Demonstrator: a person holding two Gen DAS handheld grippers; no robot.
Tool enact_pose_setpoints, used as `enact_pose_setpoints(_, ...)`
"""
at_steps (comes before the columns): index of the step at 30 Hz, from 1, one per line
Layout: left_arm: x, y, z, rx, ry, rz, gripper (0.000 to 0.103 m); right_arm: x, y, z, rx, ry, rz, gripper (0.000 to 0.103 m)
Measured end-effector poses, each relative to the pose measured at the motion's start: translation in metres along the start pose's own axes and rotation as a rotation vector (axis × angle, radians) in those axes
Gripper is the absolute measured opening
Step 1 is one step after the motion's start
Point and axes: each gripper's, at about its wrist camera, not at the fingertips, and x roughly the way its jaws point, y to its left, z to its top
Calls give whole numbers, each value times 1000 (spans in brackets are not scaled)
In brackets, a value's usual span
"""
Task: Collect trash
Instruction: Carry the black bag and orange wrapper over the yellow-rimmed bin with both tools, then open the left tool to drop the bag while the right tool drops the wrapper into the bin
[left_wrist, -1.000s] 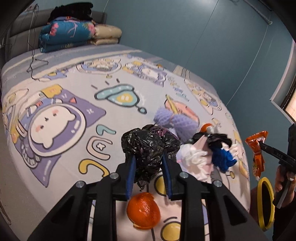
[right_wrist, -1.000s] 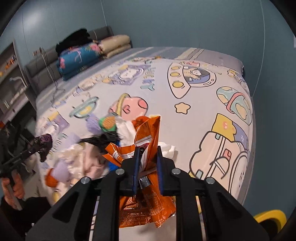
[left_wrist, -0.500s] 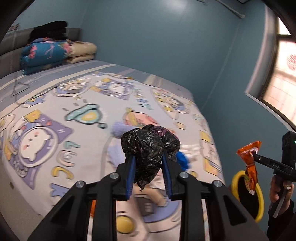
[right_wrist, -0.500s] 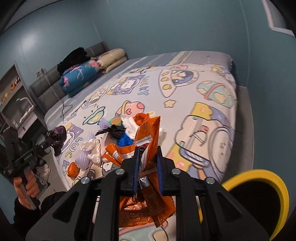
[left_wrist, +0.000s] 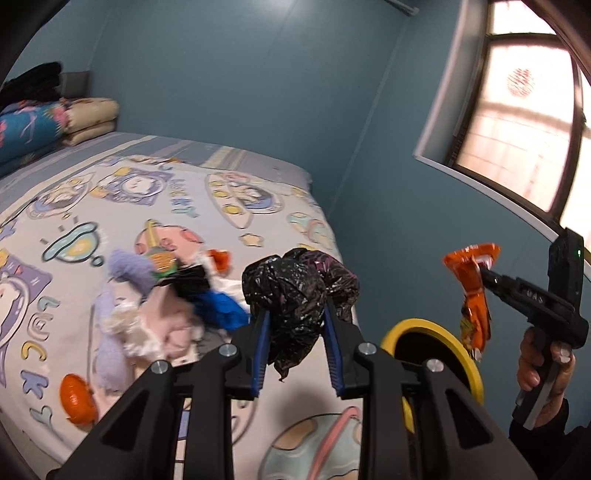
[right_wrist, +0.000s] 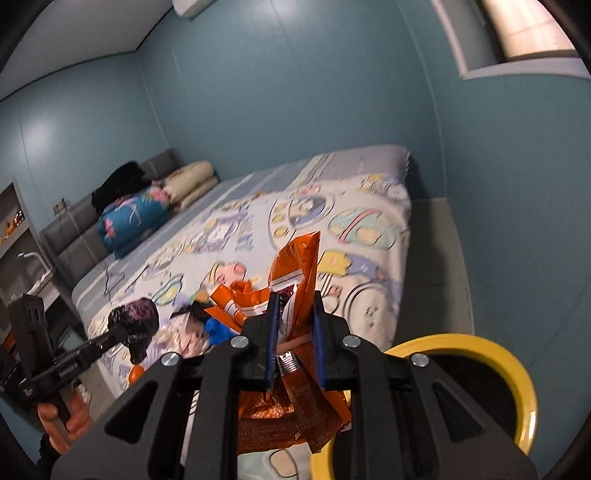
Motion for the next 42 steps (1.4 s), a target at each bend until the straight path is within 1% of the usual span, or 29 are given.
enact_pose_setpoints(4, 5, -29, 9, 60, 6, -33, 25, -27, -11, 6, -6, -82, -62, 16)
enact_pose_setpoints(8, 16, -56, 20, 109, 21, -67, 25, -47, -24, 10, 0, -145, -132, 16)
enact_pose_setpoints(13, 39, -95, 29, 167, 55, -116, 25, -65, -43, 10, 14, -199, -219, 16)
enact_pose_setpoints(17, 60, -115, 26, 162, 96, -181, 25, -74, -56, 9, 27, -216, -276, 16)
enact_pose_setpoints(21, 79, -136, 13, 176, 142, -231, 25, -72, -70, 9, 49, -208, -294, 16)
enact_pose_setpoints(24, 92, -146, 1, 189, 183, -246, 25, -72, -77, 6, 56, -201, -319, 16)
enact_pose_setpoints(26, 103, -151, -10, 201, 225, -252, 25, -72, -79, 5, 54, -194, -336, 16)
enact_pose_setpoints(30, 118, -161, -30, 233, 282, -253, 25, -65, -88, 3, 67, -161, -331, 16)
enact_pose_setpoints(34, 125, -169, -45, 245, 327, -281, 25, -61, -90, -3, 72, -125, -331, 16)
enact_pose_setpoints(39, 127, -181, -58, 270, 365, -320, 26, -56, -88, -10, 71, -83, -338, 16)
enact_pose_setpoints(42, 129, -183, -61, 277, 380, -326, 26, -50, -92, -13, 76, -45, -332, 16)
